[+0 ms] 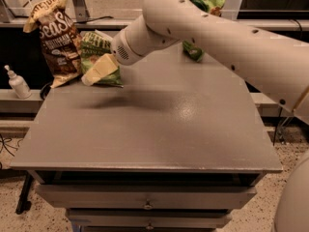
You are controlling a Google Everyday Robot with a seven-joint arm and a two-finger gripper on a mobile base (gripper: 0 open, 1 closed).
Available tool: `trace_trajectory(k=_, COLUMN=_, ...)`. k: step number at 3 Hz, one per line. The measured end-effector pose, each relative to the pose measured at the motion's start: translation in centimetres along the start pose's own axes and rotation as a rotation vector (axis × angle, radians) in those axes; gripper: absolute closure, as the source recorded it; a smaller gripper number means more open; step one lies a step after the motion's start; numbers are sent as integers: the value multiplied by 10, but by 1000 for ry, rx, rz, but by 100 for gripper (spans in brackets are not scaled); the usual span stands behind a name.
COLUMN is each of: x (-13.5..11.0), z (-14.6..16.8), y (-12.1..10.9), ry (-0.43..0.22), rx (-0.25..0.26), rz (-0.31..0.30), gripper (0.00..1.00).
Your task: Move green jalapeno chip bag near brown chip bag
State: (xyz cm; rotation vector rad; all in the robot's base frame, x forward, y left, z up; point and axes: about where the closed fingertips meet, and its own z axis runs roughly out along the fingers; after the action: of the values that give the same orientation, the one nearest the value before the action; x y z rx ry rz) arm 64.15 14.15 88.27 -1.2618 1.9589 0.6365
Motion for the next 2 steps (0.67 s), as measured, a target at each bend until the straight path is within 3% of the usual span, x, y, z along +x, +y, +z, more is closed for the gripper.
trace_trajectory(k=1, x=8, z=-18, y=-12, ry=-4, rx=35, rz=-6, gripper=0)
trace_trajectory(k=2, x=21, z=-57, y=-26, ry=1, rx=89, rz=-25, gripper=0)
